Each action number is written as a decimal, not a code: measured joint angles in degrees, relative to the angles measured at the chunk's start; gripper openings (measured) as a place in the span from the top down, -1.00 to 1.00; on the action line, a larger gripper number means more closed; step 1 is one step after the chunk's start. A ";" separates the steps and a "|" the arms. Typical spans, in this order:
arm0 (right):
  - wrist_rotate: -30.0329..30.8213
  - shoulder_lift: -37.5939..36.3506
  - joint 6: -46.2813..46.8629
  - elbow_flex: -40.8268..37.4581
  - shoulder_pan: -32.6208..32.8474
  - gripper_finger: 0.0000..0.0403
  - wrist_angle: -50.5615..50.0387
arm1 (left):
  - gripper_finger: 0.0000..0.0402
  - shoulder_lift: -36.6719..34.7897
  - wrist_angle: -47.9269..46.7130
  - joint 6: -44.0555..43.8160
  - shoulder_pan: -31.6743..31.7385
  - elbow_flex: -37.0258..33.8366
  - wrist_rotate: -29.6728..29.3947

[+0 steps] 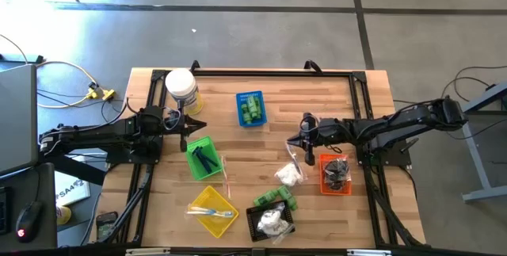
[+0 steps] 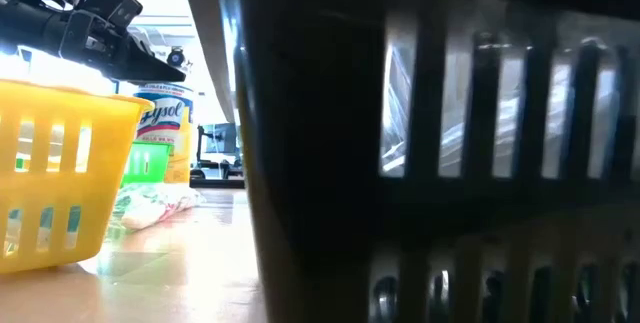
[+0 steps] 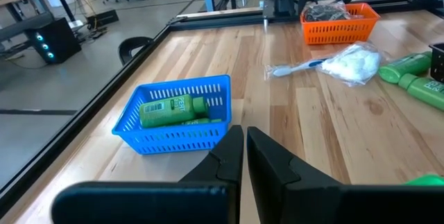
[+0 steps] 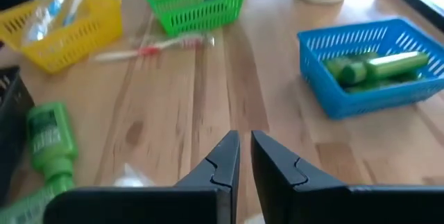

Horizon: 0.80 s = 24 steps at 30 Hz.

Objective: Pick & Place Travel size toiletries
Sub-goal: Put the blue toothbrush into the yellow bin

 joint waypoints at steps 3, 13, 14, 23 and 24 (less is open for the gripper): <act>0.08 0.00 -0.07 0.00 0.48 0.85 -2.63 | 0.92 0.00 -0.04 0.00 -0.01 0.00 0.00; 9.96 0.22 11.48 6.39 0.38 0.88 -13.27 | 0.92 0.00 -0.29 0.02 -0.01 0.02 -0.02; 10.57 0.83 12.32 8.02 0.54 0.90 -15.81 | 0.92 0.00 -0.29 0.01 0.00 0.02 -0.02; 16.96 5.97 15.08 15.78 3.10 0.99 -30.59 | 0.92 0.00 0.50 -5.46 0.00 0.02 -0.14; 16.99 6.24 16.39 16.29 3.35 0.99 -31.80 | 0.92 0.00 0.87 -6.08 -0.01 0.03 -0.13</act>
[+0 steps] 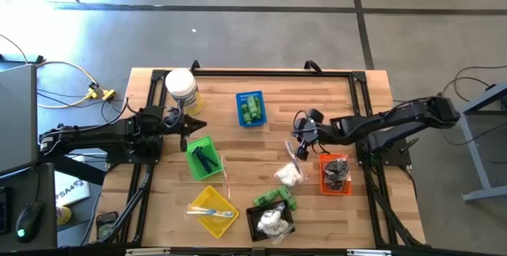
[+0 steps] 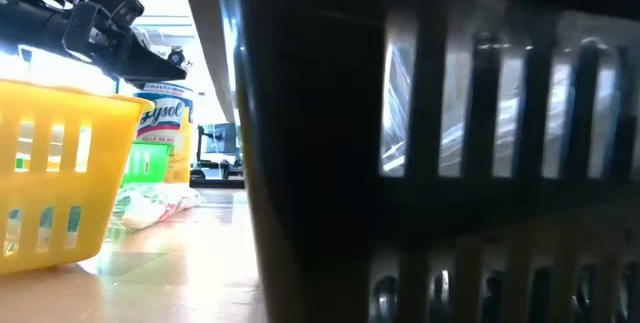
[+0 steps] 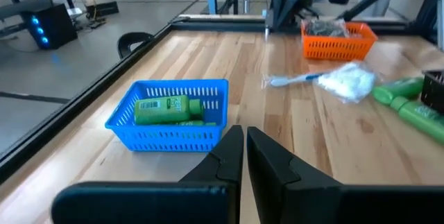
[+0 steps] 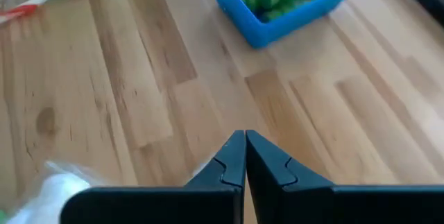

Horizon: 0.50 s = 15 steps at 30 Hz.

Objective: Pick & Place Travel size toiletries
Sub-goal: Put the blue toothbrush into the yellow bin

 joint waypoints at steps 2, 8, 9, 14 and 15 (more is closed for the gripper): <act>-0.18 0.25 3.11 0.40 0.49 0.99 -2.84 | 0.92 0.02 1.14 -0.50 0.00 0.02 0.00; -4.10 1.85 10.16 0.36 0.58 0.99 -6.47 | 0.92 0.00 2.75 -3.42 0.00 0.08 0.00; -5.92 2.41 10.36 0.36 0.53 0.99 -6.13 | 0.92 0.00 2.72 -3.58 0.01 0.08 0.02; -12.82 6.92 8.27 0.36 1.34 0.76 -2.38 | 0.92 0.00 2.58 -5.40 0.00 0.08 0.04; -12.84 7.99 8.11 0.36 1.50 0.67 -2.17 | 0.92 0.00 2.59 -5.77 0.01 0.08 0.04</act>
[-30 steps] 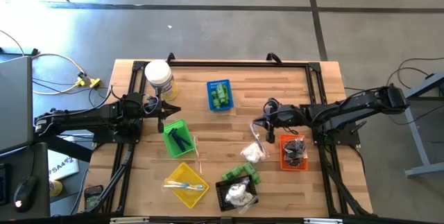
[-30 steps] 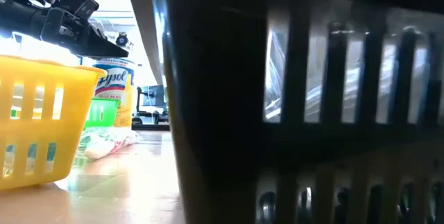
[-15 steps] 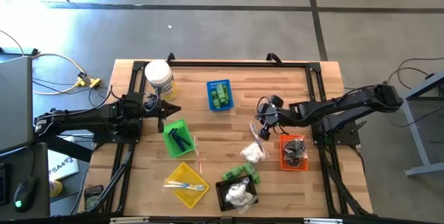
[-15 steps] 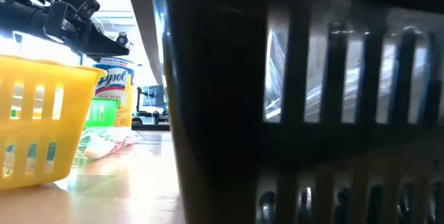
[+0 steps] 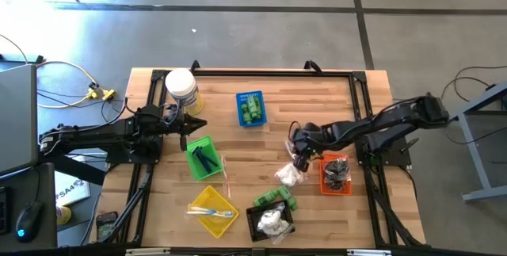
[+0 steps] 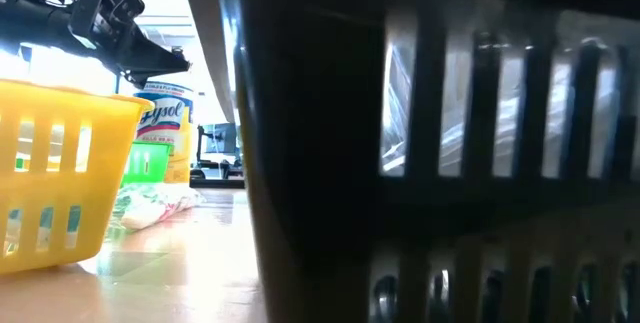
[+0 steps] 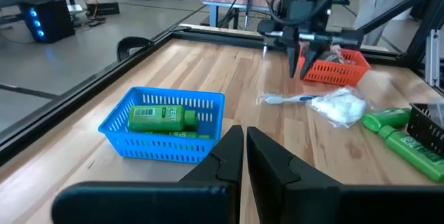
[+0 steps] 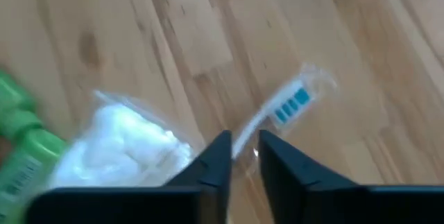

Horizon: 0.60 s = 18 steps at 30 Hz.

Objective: Pick & Place Travel size toiletries
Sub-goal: Put the blue toothbrush into the yellow bin

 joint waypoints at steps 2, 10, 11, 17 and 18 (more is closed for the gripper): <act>0.01 1.98 0.26 -0.06 -0.22 0.48 1.47 | 0.92 0.00 -0.01 -0.06 -0.01 0.00 0.00; -6.19 7.25 3.93 -0.09 -3.28 -0.14 4.37 | 0.92 0.00 -0.06 -0.06 0.01 0.00 0.02; -6.85 7.87 3.72 -0.06 -3.30 -0.18 5.46 | 0.92 0.00 -0.06 -0.04 0.00 0.00 0.00; -7.72 12.29 2.94 0.07 -3.24 -0.27 8.76 | 0.92 0.00 -0.08 0.44 0.01 0.00 0.00; -7.56 13.01 2.55 0.15 -3.24 -0.27 8.88 | 0.92 0.02 -0.10 0.47 0.00 0.00 0.00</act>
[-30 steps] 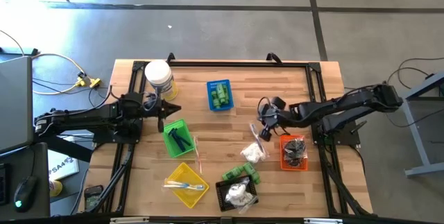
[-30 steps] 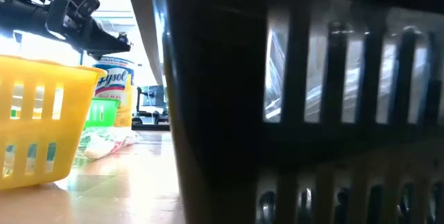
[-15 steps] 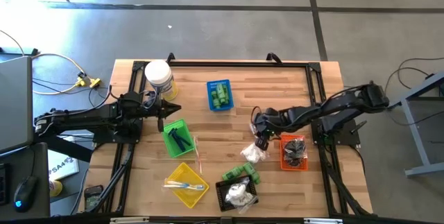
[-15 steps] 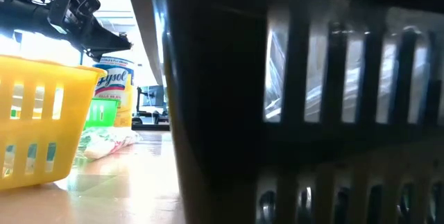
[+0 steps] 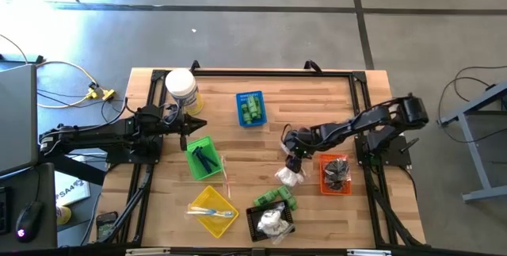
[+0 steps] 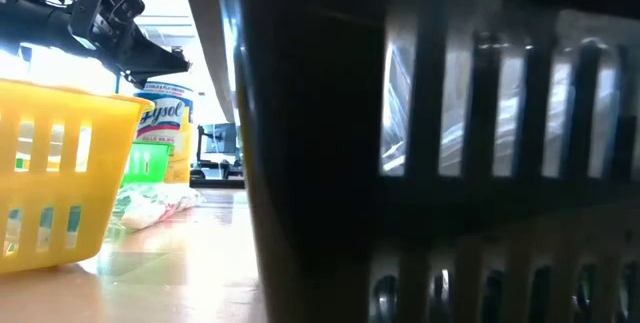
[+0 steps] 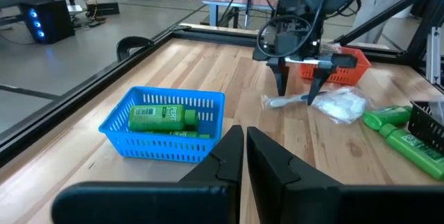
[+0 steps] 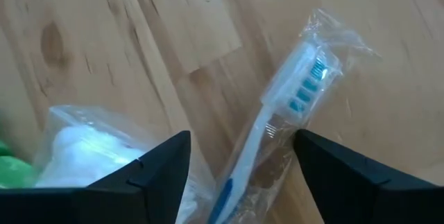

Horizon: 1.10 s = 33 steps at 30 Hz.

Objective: Pick & Place Travel size toiletries
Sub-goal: Put the blue toothbrush into the yellow bin

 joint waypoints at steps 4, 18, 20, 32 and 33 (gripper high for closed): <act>2.44 1.69 -2.48 0.08 0.10 -0.24 0.05 | 0.92 -0.02 -0.10 0.10 0.00 0.00 0.00; 11.07 2.12 -12.26 -0.21 0.02 0.72 3.40 | 0.92 0.00 -0.20 0.13 -0.01 0.00 -0.02; 10.95 2.06 -13.81 -0.32 0.02 0.88 4.71 | 0.92 0.00 -0.20 0.13 -0.01 0.00 -0.12; 12.46 -3.28 -17.43 -0.37 -0.17 0.89 9.79 | 0.92 0.00 -0.70 0.27 0.00 -0.09 -0.31; 12.44 -4.43 -18.06 -0.36 -0.17 0.91 10.97 | 0.92 0.00 -0.68 0.96 -0.02 -0.09 -0.31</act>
